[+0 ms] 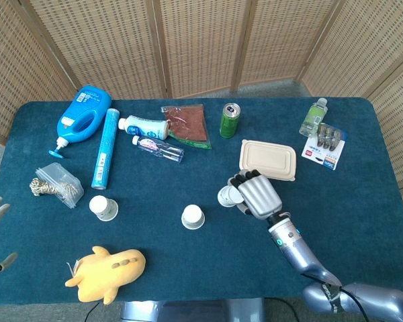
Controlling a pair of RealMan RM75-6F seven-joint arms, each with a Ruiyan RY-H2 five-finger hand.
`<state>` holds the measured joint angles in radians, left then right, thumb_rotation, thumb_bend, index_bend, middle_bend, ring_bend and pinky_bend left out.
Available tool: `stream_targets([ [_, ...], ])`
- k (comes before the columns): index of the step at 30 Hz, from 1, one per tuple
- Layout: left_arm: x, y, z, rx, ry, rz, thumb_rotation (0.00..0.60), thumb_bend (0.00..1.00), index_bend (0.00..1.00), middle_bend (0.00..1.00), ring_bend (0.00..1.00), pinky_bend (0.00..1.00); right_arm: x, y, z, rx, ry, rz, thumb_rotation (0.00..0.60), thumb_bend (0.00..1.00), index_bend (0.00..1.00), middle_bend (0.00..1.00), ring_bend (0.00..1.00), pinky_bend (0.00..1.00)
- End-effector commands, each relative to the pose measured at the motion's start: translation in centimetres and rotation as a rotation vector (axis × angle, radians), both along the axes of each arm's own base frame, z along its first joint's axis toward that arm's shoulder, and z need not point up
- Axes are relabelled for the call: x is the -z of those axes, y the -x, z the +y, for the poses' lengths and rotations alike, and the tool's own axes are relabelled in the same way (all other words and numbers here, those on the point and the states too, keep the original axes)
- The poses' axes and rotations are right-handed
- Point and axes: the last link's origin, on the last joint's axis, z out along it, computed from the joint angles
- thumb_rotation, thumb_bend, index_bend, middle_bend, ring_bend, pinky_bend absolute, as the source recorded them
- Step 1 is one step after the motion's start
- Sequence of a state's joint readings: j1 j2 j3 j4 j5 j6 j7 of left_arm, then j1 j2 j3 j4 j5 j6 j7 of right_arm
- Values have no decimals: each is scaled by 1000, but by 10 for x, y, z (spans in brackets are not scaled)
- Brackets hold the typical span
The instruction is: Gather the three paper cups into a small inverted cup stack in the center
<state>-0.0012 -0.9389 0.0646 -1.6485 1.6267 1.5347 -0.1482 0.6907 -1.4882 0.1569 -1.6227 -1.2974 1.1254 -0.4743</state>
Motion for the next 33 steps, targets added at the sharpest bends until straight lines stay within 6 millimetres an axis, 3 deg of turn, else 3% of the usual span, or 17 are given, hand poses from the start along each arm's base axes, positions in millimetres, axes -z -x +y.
stream_targets([
  [1, 0, 0, 0, 0, 0, -2, 600, 255, 0, 0, 0, 0, 3, -14, -3, -9, -4, -7, 600, 433, 429, 433, 279, 366],
  [14, -4, 2, 2, -4, -5, -11, 600, 255, 0, 0, 0, 0, 29, -40, -13, -6, -8, 68, 600, 434, 430, 433, 279, 365],
  [33, -3, 4, 3, -12, 2, -15, 600, 256, 0, 0, 0, 0, 60, -73, -11, -45, -7, 121, 600, 434, 430, 434, 279, 366],
])
